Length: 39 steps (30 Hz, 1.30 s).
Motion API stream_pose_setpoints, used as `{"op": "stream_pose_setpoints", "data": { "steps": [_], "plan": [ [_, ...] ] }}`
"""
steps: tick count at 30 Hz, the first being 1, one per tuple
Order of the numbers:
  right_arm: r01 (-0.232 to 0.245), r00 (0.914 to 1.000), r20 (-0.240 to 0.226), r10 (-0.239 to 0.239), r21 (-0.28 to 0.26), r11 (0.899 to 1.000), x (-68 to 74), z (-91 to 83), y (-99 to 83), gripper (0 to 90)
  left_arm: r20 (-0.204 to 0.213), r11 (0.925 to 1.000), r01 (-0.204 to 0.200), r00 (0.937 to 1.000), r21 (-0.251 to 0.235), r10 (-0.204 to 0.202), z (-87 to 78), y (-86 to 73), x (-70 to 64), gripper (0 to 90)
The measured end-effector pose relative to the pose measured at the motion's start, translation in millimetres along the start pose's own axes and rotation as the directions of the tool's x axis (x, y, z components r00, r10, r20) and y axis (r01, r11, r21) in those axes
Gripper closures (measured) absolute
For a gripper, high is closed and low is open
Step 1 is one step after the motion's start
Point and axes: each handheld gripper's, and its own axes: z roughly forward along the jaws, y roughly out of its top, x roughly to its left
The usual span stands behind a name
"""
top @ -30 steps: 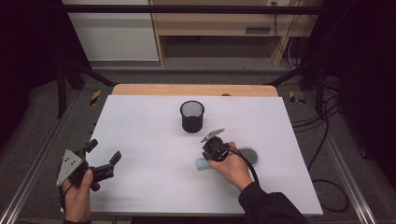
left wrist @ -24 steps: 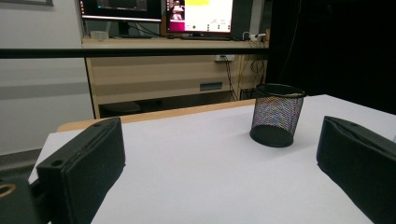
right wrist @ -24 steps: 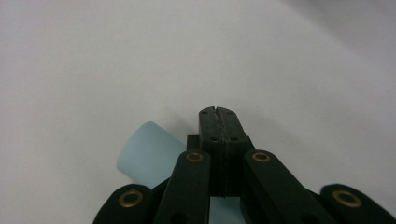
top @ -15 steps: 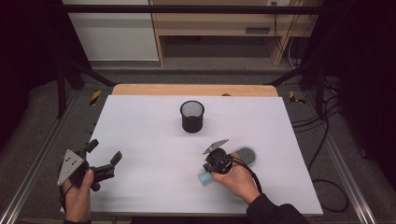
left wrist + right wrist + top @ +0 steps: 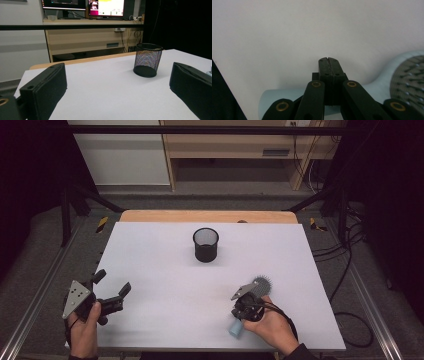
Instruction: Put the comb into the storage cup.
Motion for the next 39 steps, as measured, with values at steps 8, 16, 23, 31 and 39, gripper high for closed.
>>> {"op": "stream_pose_setpoints", "data": {
  "steps": [8,16,23,31,39],
  "plan": [
    [0.023,0.9990,0.038,-0.025,0.046,0.999,-2.0,-8.3,-12.8,90.0,0.000,1.0000,0.003,1.0000,-0.001,-0.003,-0.2,-0.2,-0.2,1.2],
    [0.029,0.9962,0.079,-0.036,0.089,0.996,-9.8,-19.4,-28.9,90.0,0.000,1.0000,0.001,1.0000,0.000,-0.001,0.1,-0.2,-0.2,1.2],
    [0.021,0.9923,0.119,-0.034,0.111,0.994,-19.2,-28.1,-43.6,90.0,0.000,1.0000,-0.002,1.0000,0.004,0.002,0.0,-0.4,-0.3,1.2],
    [-0.013,0.9862,0.165,-0.004,0.104,0.994,-35.5,-38.1,-58.8,90.0,0.001,1.0000,-0.003,1.0000,0.007,0.003,0.2,-0.6,-0.6,1.2],
    [-0.037,0.9803,0.197,0.017,0.098,0.994,-46.4,-42.7,-68.9,90.0,0.000,1.0000,-0.003,1.0000,0.009,0.003,0.5,-0.9,-1.0,1.2]
  ]
}}
